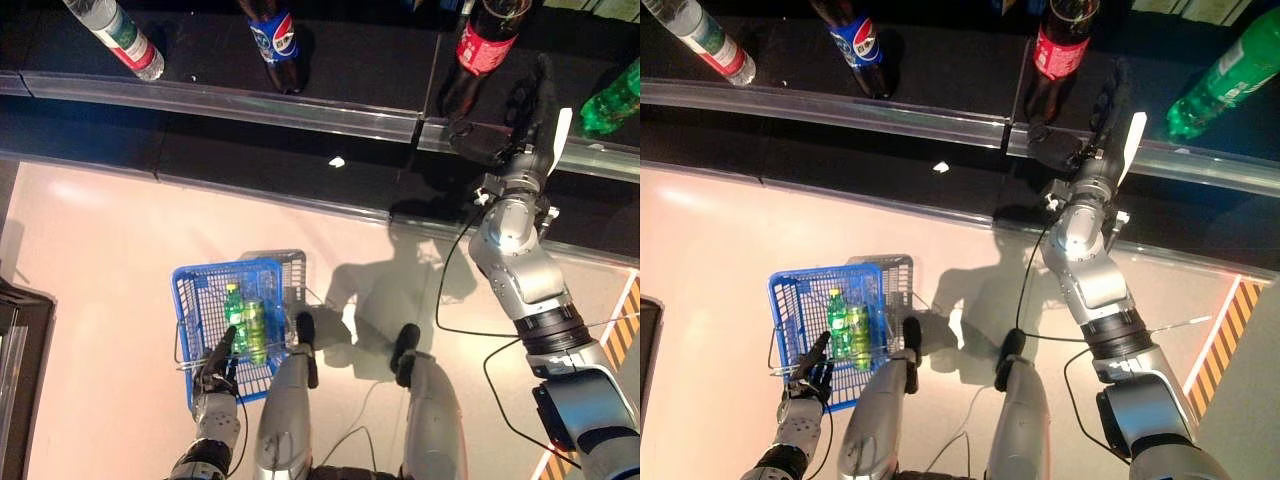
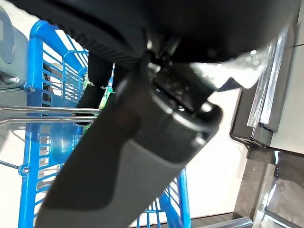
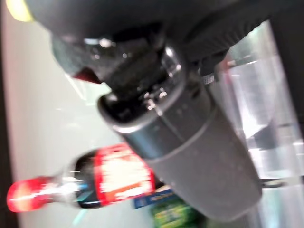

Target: Pick up the drink and place into the basket.

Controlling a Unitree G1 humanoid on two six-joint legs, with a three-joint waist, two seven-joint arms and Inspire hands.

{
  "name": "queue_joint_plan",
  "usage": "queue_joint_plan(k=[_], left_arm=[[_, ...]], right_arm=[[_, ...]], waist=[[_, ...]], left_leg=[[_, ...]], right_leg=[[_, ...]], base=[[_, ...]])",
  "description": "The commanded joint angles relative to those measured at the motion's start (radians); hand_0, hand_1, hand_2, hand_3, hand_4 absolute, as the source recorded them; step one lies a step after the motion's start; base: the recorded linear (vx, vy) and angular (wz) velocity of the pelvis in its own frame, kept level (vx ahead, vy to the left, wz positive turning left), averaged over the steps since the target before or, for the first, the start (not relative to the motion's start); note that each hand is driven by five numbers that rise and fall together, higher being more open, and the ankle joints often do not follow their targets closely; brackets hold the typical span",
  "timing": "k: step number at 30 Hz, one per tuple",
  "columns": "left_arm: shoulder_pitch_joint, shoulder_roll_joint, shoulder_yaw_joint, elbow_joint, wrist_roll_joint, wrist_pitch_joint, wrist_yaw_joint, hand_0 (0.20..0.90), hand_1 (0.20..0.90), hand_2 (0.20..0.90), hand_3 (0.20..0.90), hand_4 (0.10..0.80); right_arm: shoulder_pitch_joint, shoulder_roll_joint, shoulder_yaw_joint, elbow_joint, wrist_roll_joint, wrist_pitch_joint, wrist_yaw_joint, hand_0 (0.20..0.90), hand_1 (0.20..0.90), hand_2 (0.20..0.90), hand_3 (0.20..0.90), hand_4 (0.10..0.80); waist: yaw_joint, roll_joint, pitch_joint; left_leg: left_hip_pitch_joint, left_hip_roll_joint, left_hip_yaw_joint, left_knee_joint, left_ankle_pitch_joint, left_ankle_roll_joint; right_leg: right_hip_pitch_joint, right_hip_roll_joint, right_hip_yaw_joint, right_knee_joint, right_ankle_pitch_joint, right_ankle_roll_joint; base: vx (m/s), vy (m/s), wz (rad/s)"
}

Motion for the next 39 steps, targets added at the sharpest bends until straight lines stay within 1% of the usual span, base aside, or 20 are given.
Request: queue_joint_plan(k=[1, 4, 9, 14, 16, 23, 31, 35, 39], left_arm=[[0.104, 0.088, -0.025, -0.073, 0.008, -0.056, 0.007, 0.300, 0.300, 0.300, 0.200, 0.100], [0.106, 0.097, -0.032, -0.074, 0.006, -0.051, -0.002, 0.300, 0.300, 0.300, 0.200, 0.100], [0.103, 0.092, -0.049, -0.071, 0.001, -0.051, -0.010, 0.300, 0.300, 0.300, 0.200, 0.100], [0.102, 0.095, -0.061, -0.091, 0.014, -0.051, -0.006, 0.300, 0.300, 0.300, 0.200, 0.100], [0.104, 0.099, -0.064, -0.098, 0.010, -0.048, -0.010, 0.300, 0.300, 0.300, 0.200, 0.100], [0.100, 0.105, -0.080, -0.114, 0.003, -0.045, -0.006, 0.300, 0.300, 0.300, 0.200, 0.100], [0.103, 0.110, -0.080, -0.120, 0.004, -0.037, -0.010, 0.300, 0.300, 0.300, 0.200, 0.100], [0.102, 0.116, -0.084, -0.120, -0.001, -0.036, -0.010, 0.300, 0.300, 0.300, 0.200, 0.100], [0.102, 0.118, -0.085, -0.121, 0.007, -0.034, -0.014, 0.300, 0.300, 0.300, 0.200, 0.100]], right_arm=[[-0.181, -0.043, -0.013, -0.035, 0.034, -0.056, 0.014, 0.900, 0.900, 0.900, 0.900, 0.800], [-0.201, -0.050, -0.012, 0.009, 0.076, -0.070, 0.025, 0.900, 0.900, 0.900, 0.900, 0.800], [-0.253, -0.074, -0.001, 0.062, 0.081, -0.070, 0.036, 0.900, 0.900, 0.900, 0.900, 0.800], [-0.322, -0.096, 0.001, 0.114, 0.048, -0.069, -0.023, 0.900, 0.900, 0.900, 0.900, 0.800], [-0.349, -0.107, 0.004, 0.131, 0.056, -0.068, -0.026, 0.900, 0.900, 0.900, 0.900, 0.800], [-0.408, -0.123, 0.027, 0.151, 0.093, -0.056, -0.011, 0.900, 0.900, 0.900, 0.900, 0.800], [-0.471, -0.139, 0.067, 0.166, 0.048, -0.044, 0.021, 0.900, 0.900, 0.900, 0.900, 0.800], [-0.491, -0.136, 0.084, 0.139, 0.022, -0.017, 0.027, 0.900, 0.900, 0.900, 0.900, 0.800], [-0.503, -0.141, 0.096, 0.139, 0.037, -0.014, 0.024, 0.900, 0.900, 0.900, 0.900, 0.800]], waist=[[0.002, -0.002, -0.016], [0.010, -0.005, -0.016], [0.013, 0.006, -0.016], [0.026, 0.010, -0.016], [0.031, 0.013, -0.016], [0.037, 0.015, -0.016], [0.046, 0.018, -0.016], [0.049, 0.013, -0.016], [0.053, 0.011, -0.016]], left_leg=[[-0.040, -0.020, -0.081, 0.105, 0.058, 0.007], [-0.060, -0.020, -0.086, 0.111, 0.053, 0.008], [-0.072, -0.026, -0.088, 0.106, 0.053, 0.009], [-0.091, -0.032, -0.093, 0.103, 0.047, 0.012], [-0.101, -0.034, -0.096, 0.102, 0.048, 0.012], [-0.119, -0.036, -0.093, 0.094, 0.044, 0.017], [-0.125, -0.036, -0.088, 0.096, 0.045, 0.017], [-0.130, -0.036, -0.090, 0.101, 0.044, 0.017], [-0.134, -0.040, -0.095, 0.104, 0.043, 0.020]], right_leg=[[0.051, 0.010, 0.002, -0.099, 0.055, 0.005], [0.033, 0.012, -0.001, -0.091, 0.056, 0.005], [0.018, 0.009, 0.000, -0.093, 0.058, 0.005], [-0.006, 0.006, -0.002, -0.086, 0.059, 0.011], [-0.015, 0.006, -0.003, -0.084, 0.059, 0.012], [-0.038, 0.007, -0.003, -0.080, 0.058, 0.011], [-0.042, 0.002, -0.010, -0.075, 0.057, 0.012], [-0.046, 0.002, -0.009, -0.068, 0.054, 0.012], [-0.048, 0.001, -0.008, -0.063, 0.051, 0.011]], base=[[0.033, -0.038, 0.01], [0.029, -0.027, 0.04], [0.025, 0.019, 0.06], [0.007, -0.014, 0.00], [0.000, 0.000, 0.00], [0.000, 0.000, 0.00], [0.000, 0.000, 0.00], [0.000, 0.000, 0.00], [0.005, -0.003, 0.01]])
